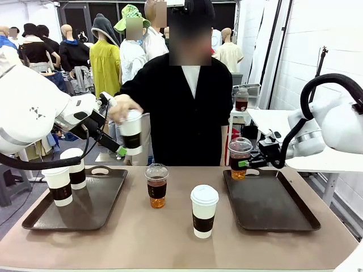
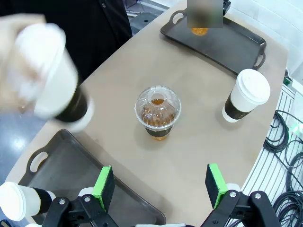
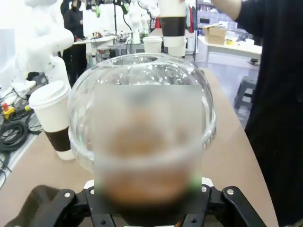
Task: Distribute the coffee onto the tray.
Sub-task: Pick up one iced Americano and place it on the right Handle tray.
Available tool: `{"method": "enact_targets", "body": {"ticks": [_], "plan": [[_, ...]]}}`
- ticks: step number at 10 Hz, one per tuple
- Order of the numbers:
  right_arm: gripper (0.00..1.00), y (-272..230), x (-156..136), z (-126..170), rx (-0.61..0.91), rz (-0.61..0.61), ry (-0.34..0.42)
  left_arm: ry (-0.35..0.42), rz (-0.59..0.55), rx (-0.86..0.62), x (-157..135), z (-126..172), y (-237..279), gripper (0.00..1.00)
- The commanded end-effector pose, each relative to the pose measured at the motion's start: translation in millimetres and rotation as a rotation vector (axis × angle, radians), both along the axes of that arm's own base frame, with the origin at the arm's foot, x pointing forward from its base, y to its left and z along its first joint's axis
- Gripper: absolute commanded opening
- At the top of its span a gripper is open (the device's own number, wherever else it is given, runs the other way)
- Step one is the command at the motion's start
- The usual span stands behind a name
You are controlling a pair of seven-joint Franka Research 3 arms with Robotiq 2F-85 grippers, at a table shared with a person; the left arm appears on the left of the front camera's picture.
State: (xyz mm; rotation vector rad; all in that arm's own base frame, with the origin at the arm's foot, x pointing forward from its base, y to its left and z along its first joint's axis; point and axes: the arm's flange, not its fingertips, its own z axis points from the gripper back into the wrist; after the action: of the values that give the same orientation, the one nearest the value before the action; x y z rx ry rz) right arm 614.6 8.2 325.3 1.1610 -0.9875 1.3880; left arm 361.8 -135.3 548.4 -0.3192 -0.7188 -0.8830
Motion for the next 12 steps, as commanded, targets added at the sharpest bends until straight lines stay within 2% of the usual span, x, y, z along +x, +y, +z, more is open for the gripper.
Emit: {"method": "enact_targets", "body": {"ticks": [1, 5, 12], "plan": [[0.64, -10, -5, -5, 0.015, -0.019, -0.036, 0.006, 0.004, -0.002, 1, 1, 1, 1.0], [0.64, -33, 11, -29, 0.054, -0.09, -0.018, 0.006, 0.004, -0.002, 1, 1, 1, 1.0], [0.64, -32, 48, -56, 0.065, -0.143, 0.028, 0.006, 0.004, -0.002, 1, 1, 1, 1.0]]}}
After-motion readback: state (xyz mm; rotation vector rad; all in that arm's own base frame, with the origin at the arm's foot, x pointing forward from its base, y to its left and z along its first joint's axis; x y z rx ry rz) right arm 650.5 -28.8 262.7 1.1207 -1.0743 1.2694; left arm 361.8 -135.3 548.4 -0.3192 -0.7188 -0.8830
